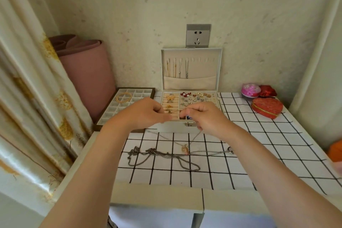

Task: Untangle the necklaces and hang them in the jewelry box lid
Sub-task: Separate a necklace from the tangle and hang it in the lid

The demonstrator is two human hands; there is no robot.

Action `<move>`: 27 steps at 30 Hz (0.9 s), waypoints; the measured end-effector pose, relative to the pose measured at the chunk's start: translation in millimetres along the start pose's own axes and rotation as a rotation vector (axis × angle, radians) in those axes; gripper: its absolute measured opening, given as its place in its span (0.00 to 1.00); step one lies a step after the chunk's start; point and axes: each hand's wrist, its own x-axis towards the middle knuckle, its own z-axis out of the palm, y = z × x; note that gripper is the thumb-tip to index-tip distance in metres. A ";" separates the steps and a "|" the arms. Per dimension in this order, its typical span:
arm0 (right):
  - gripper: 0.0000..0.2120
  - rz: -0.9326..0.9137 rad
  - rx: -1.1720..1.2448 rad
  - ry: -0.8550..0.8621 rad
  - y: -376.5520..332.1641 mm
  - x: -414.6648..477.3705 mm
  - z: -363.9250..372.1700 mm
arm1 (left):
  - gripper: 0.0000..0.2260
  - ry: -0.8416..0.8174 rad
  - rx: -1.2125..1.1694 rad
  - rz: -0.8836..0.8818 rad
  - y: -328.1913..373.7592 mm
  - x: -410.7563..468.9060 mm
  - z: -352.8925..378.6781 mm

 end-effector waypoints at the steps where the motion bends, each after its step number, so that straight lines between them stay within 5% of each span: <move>1: 0.13 0.016 -0.013 0.013 0.9 -1.6 -5.2 | 0.18 0.006 -0.005 -0.018 -3.1 -1.1 -2.1; 6: 0.12 0.046 -0.055 0.015 8.4 -8.1 -20.4 | 0.21 -0.002 -0.196 -0.031 -11.1 -7.6 -9.3; 12: 0.15 0.075 -0.013 0.031 16.0 -5.0 -23.2 | 0.11 -0.091 -0.934 0.171 6.3 -10.2 -5.2; 22: 0.13 0.036 0.548 -0.198 2.4 -3.8 -19.6 | 0.08 -0.093 -0.573 0.284 60.7 -6.7 -4.1; 27: 0.12 -0.032 0.588 -0.230 -30.2 11.0 -37.2 | 0.09 -0.068 -0.405 0.277 81.5 11.0 -30.9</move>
